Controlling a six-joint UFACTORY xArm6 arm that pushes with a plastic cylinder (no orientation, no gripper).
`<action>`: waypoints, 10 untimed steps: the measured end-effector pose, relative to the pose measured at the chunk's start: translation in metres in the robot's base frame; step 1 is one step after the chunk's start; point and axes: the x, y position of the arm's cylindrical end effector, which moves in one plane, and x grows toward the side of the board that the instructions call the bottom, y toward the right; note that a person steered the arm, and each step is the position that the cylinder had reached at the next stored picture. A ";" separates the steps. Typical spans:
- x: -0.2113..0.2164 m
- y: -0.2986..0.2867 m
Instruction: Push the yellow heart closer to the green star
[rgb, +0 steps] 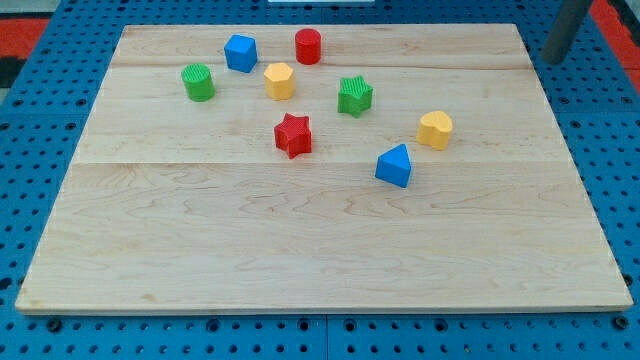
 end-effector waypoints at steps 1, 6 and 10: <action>0.029 -0.021; 0.102 -0.142; 0.141 -0.159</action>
